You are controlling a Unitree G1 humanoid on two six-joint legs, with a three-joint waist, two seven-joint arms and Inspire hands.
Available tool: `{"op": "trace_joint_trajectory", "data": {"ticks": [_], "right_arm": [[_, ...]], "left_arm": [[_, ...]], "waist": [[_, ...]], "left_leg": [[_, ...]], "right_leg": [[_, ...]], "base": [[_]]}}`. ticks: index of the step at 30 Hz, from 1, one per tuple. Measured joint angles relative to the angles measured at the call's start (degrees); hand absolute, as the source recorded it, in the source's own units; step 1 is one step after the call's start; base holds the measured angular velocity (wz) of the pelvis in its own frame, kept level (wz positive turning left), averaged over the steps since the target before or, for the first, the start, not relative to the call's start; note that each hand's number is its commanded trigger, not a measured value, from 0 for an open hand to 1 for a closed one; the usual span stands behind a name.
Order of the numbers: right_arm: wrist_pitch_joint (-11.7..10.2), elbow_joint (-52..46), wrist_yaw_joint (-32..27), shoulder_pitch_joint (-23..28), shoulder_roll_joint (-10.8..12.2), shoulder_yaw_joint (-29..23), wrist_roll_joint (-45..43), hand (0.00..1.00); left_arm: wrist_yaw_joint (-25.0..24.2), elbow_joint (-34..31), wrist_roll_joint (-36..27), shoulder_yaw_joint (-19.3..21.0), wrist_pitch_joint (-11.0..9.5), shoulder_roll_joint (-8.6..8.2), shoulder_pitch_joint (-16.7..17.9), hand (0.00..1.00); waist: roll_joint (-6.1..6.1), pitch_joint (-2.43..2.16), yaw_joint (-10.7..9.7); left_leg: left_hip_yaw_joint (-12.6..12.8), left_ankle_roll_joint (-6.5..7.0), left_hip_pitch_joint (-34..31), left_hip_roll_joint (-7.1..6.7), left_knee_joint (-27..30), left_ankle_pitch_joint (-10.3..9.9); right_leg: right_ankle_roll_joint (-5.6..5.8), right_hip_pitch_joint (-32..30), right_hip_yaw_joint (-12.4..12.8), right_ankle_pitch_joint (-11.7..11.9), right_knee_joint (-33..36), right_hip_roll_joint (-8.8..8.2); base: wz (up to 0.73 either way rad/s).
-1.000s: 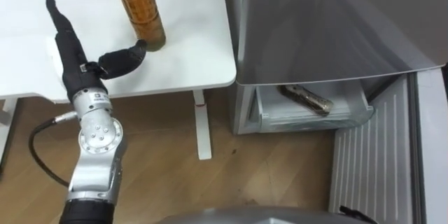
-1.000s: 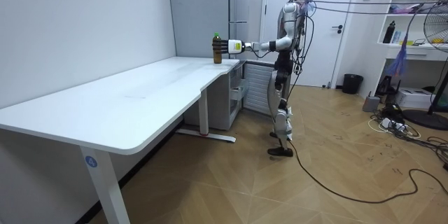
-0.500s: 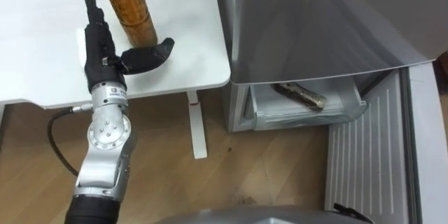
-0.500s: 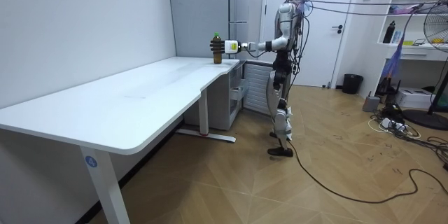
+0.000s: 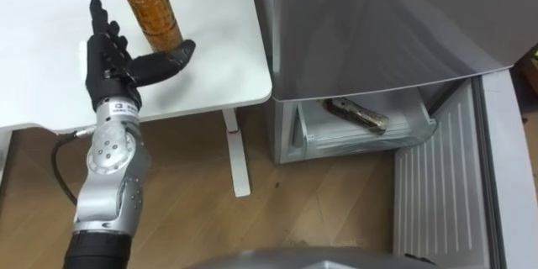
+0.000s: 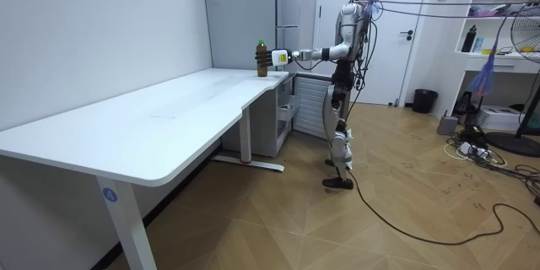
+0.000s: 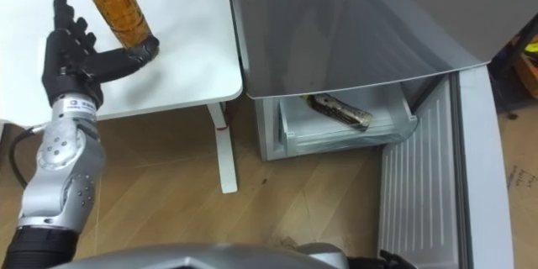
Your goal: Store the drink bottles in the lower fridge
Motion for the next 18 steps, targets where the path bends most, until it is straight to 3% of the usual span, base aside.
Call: {"op": "trace_joint_trajectory", "data": {"ticks": [6, 12, 18], "right_arm": [[0.93, 0.03, -0.19, 0.00, 0.10, -0.09, -0.76, 0.00], [3.07, -0.01, -0.62, -0.10, 0.08, -0.14, -2.43, 0.00], [3.59, 0.04, -0.65, -0.12, 0.07, -0.13, -4.19, 0.00]], "left_arm": [[1.75, 0.00, -1.63, 2.04, 1.44, 0.02, -0.60, 0.00], [3.84, 0.00, -1.63, 2.09, 2.94, 0.02, -0.61, 0.00], [4.52, 0.00, -1.64, 2.10, 3.60, 0.02, -0.76, 0.00]], "waist": [[-0.32, 0.17, -0.15], [-0.52, 0.19, -0.15], [-0.69, 0.16, -0.19]], "left_leg": [[0.51, -0.02, 1.32, 0.00, -0.56, 0.02], [0.52, -0.03, 1.30, 0.00, -0.61, 0.02], [0.51, -0.02, 1.27, 0.00, -0.49, 0.02]], "right_leg": [[0.01, 0.29, 0.57, 0.00, -0.10, 0.06], [0.02, 0.16, 0.64, -0.02, -0.13, 0.07], [0.01, 0.11, 0.65, -0.02, -0.10, 0.03]], "base": [[-0.06], [0.00], [0.00]]}}
